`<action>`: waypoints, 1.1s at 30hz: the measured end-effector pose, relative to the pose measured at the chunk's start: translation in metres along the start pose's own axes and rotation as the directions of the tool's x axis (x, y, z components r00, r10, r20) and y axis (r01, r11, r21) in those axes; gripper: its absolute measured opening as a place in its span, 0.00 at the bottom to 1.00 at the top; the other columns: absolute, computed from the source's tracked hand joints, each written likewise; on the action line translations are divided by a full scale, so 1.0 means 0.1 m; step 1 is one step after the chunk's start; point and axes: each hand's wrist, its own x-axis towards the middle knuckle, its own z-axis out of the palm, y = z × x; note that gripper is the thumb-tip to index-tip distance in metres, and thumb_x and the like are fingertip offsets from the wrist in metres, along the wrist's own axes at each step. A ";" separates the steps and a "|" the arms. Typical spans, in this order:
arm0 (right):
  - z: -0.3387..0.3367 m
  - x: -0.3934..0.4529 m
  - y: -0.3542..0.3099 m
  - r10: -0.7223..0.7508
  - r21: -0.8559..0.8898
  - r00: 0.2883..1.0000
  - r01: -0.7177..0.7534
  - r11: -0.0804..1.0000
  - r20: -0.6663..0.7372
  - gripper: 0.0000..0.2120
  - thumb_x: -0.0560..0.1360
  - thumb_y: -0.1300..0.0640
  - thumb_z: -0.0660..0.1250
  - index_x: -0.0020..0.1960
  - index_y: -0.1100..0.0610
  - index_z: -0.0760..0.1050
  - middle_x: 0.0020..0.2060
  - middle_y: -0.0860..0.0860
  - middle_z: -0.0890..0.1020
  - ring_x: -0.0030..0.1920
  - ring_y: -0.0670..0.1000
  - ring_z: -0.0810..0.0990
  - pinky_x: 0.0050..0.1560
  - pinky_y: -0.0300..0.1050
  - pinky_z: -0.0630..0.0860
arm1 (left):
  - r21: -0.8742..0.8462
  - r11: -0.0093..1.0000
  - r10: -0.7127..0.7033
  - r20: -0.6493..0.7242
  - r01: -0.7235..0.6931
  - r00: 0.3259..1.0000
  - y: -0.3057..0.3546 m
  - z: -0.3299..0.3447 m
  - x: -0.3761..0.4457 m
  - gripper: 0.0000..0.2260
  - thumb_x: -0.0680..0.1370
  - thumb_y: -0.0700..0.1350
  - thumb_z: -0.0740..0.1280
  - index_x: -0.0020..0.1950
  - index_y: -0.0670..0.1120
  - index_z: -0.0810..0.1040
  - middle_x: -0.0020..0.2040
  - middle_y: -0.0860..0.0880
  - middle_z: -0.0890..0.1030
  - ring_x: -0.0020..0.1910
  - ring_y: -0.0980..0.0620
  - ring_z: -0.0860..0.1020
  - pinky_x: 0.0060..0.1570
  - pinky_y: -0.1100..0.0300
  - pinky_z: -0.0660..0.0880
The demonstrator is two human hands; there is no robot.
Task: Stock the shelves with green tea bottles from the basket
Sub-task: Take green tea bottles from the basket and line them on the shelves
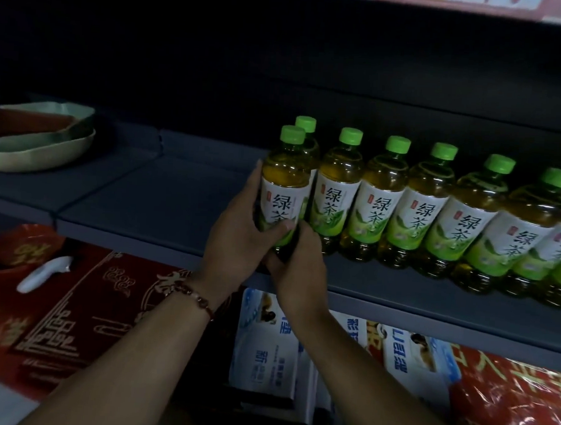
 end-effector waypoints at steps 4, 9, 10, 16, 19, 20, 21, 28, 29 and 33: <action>0.02 0.03 0.01 0.021 0.004 1.000 -0.021 1.000 0.000 0.25 0.75 0.56 0.73 0.69 0.49 0.69 0.61 0.47 0.76 0.61 0.44 0.75 0.63 0.44 0.74 | 0.033 0.999 -0.006 -0.003 0.006 1.000 -0.03 0.02 0.02 0.43 0.74 0.48 0.75 0.80 0.62 0.50 0.72 0.59 0.72 0.68 0.63 0.71 0.68 0.60 0.71; -0.08 0.01 -0.01 -0.003 -0.012 0.997 0.004 1.000 0.082 0.29 0.74 0.53 0.72 0.73 0.46 0.66 0.65 0.47 0.76 0.65 0.45 0.74 0.67 0.50 0.74 | 0.070 0.997 -0.010 0.007 0.009 1.000 0.01 0.01 -0.04 0.42 0.75 0.49 0.74 0.80 0.61 0.50 0.72 0.59 0.72 0.68 0.62 0.71 0.68 0.58 0.71; -0.13 -0.01 -0.02 -0.017 -0.020 0.995 0.020 1.000 0.101 0.30 0.74 0.52 0.73 0.73 0.46 0.65 0.66 0.46 0.75 0.66 0.44 0.74 0.67 0.49 0.73 | 0.103 0.995 -0.013 -0.002 0.013 1.000 0.03 0.01 -0.07 0.40 0.76 0.50 0.73 0.80 0.62 0.51 0.72 0.58 0.73 0.68 0.61 0.72 0.67 0.56 0.72; -0.66 -0.25 -0.05 -0.047 -0.237 0.971 0.104 0.966 0.235 0.33 0.76 0.51 0.71 0.77 0.49 0.62 0.70 0.47 0.72 0.70 0.45 0.68 0.70 0.41 0.67 | 0.638 0.766 -0.162 0.070 0.081 0.984 0.24 -0.01 -0.44 0.15 0.81 0.58 0.61 0.58 0.51 0.79 0.46 0.52 0.79 0.49 0.53 0.77 0.43 0.58 0.73; -1.07 -0.40 0.00 0.015 -0.395 0.952 0.112 0.912 0.304 0.35 0.78 0.49 0.68 0.80 0.52 0.57 0.74 0.50 0.67 0.74 0.50 0.65 0.71 0.41 0.63 | 0.712 0.702 -0.302 0.268 0.023 0.915 0.36 0.13 -0.58 0.16 0.81 0.60 0.61 0.57 0.52 0.79 0.56 0.49 0.80 0.54 0.50 0.78 0.48 0.58 0.75; -1.22 -0.46 0.03 0.032 -0.443 0.947 0.120 0.888 0.320 0.35 0.78 0.48 0.68 0.80 0.53 0.57 0.75 0.51 0.66 0.74 0.51 0.64 0.73 0.45 0.63 | 0.684 0.729 -0.290 0.353 -0.034 0.889 0.42 0.21 -0.61 0.19 0.80 0.61 0.61 0.66 0.54 0.76 0.65 0.50 0.77 0.62 0.49 0.76 0.55 0.58 0.73; -1.38 -0.52 0.07 0.055 -0.497 0.941 0.126 0.858 0.334 0.35 0.79 0.47 0.67 0.80 0.53 0.56 0.76 0.52 0.65 0.75 0.52 0.63 0.74 0.47 0.62 | 0.653 0.750 -0.258 0.440 -0.109 0.860 0.48 0.30 -0.65 0.24 0.80 0.62 0.60 0.74 0.55 0.69 0.74 0.51 0.69 0.69 0.50 0.70 0.63 0.59 0.70; -2.67 -1.07 0.14 0.275 -0.796 0.932 0.021 0.604 0.234 0.35 0.80 0.42 0.62 0.80 0.53 0.53 0.80 0.51 0.56 0.79 0.54 0.52 0.76 0.43 0.48 | 0.558 0.687 -0.091 0.701 -0.465 0.707 1.16 1.30 -0.97 0.34 0.80 0.65 0.58 0.81 0.57 0.48 0.82 0.50 0.46 0.80 0.47 0.48 0.76 0.51 0.50; -2.86 -1.17 0.15 0.296 -0.813 0.936 -0.018 0.582 0.191 0.35 0.80 0.42 0.62 0.80 0.53 0.53 0.80 0.52 0.57 0.79 0.55 0.53 0.76 0.44 0.50 | 0.540 0.680 -0.076 0.725 -0.497 0.684 1.27 1.47 -1.01 0.35 0.79 0.66 0.58 0.81 0.57 0.48 0.82 0.50 0.46 0.80 0.47 0.49 0.76 0.51 0.50; -3.68 -1.60 0.26 0.381 -0.868 0.925 -0.193 0.457 -0.005 0.36 0.78 0.42 0.64 0.80 0.53 0.54 0.79 0.56 0.58 0.79 0.59 0.54 0.78 0.52 0.53 | 0.412 0.682 0.013 0.819 -0.604 0.574 1.74 2.19 -1.31 0.35 0.79 0.67 0.59 0.81 0.56 0.50 0.82 0.48 0.48 0.80 0.47 0.51 0.75 0.51 0.52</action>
